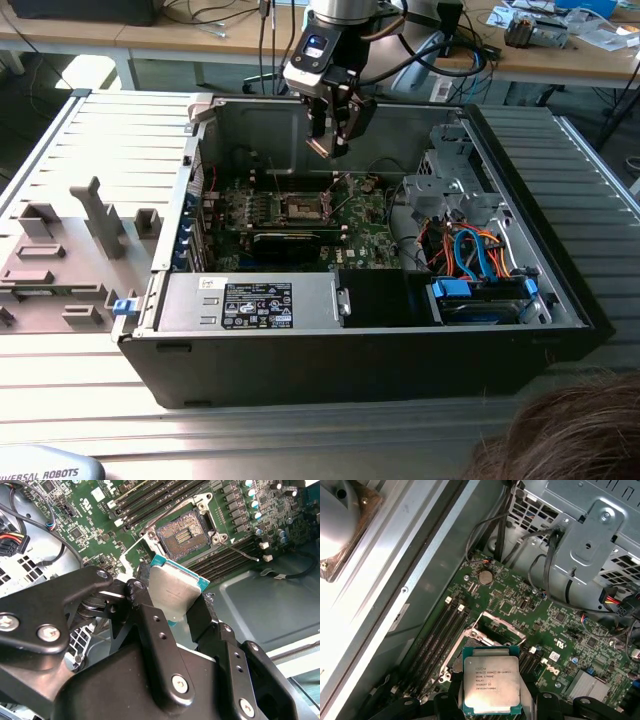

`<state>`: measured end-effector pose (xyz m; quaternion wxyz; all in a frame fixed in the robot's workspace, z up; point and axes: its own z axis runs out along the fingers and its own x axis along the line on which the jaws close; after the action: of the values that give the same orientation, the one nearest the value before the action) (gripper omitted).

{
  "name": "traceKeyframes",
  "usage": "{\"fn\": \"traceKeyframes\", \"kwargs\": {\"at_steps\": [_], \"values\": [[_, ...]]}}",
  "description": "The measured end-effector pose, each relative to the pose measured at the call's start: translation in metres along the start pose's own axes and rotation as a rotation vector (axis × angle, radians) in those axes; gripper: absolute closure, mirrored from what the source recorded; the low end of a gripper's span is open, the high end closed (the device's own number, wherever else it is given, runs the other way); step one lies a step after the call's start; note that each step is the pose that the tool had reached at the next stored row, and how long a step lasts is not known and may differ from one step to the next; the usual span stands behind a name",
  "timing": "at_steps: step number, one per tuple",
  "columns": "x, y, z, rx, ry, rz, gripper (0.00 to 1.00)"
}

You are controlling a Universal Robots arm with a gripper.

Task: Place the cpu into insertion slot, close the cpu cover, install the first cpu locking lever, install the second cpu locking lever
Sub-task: 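Place the cpu into insertion slot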

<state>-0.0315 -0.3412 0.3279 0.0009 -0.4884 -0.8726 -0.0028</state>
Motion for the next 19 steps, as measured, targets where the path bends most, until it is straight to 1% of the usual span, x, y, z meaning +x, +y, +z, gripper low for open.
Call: {"fn": "traceKeyframes", "kwargs": {"at_steps": [19], "values": [[0.0, 0.0, 0.0002, 0.0, -0.0001, 0.014, 0.46]]}}
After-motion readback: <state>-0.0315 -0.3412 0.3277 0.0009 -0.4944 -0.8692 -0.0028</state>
